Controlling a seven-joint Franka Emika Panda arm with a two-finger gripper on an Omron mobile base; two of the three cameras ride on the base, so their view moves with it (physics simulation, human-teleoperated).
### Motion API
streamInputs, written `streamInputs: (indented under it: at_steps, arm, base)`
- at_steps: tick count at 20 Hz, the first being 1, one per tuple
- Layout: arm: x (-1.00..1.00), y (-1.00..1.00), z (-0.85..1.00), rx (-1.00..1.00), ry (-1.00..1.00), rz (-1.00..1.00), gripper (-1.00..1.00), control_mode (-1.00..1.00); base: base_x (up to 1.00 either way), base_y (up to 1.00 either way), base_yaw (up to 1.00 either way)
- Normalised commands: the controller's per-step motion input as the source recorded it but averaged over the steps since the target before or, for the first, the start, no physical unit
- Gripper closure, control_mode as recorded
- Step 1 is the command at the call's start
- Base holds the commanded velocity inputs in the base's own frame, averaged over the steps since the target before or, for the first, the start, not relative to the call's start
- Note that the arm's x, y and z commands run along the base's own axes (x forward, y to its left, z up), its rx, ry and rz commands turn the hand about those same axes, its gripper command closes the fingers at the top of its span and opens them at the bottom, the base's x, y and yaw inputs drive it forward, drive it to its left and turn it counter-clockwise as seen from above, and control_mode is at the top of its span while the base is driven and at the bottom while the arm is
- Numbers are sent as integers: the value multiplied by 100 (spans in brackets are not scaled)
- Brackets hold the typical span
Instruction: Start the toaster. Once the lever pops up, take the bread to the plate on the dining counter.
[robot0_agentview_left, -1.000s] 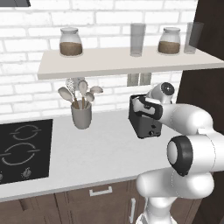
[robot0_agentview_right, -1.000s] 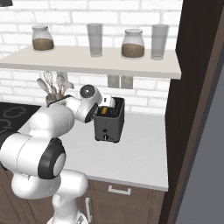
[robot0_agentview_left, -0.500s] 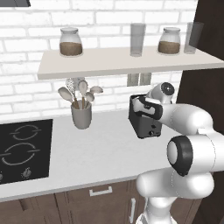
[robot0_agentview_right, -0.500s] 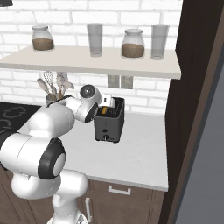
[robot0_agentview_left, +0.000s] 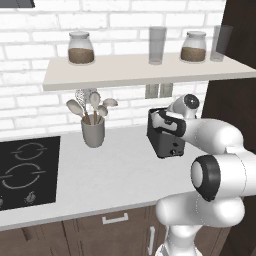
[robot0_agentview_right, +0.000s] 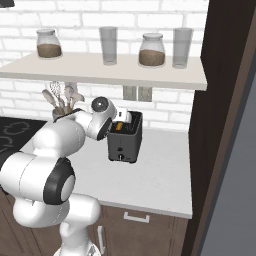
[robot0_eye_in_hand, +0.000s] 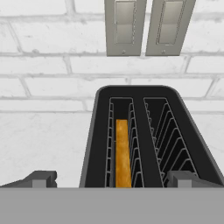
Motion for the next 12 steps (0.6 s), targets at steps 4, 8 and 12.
streamInputs:
  at_steps: [4,8,12]
  arm:
    - [0,0,0,0,0,0,-100,-100]
    - [0,0,0,0,0,0,-100,-100]
    - [0,0,0,0,0,0,-100,-100]
  base:
    - [0,0,0]
    - [0,0,0]
    - [0,0,0]
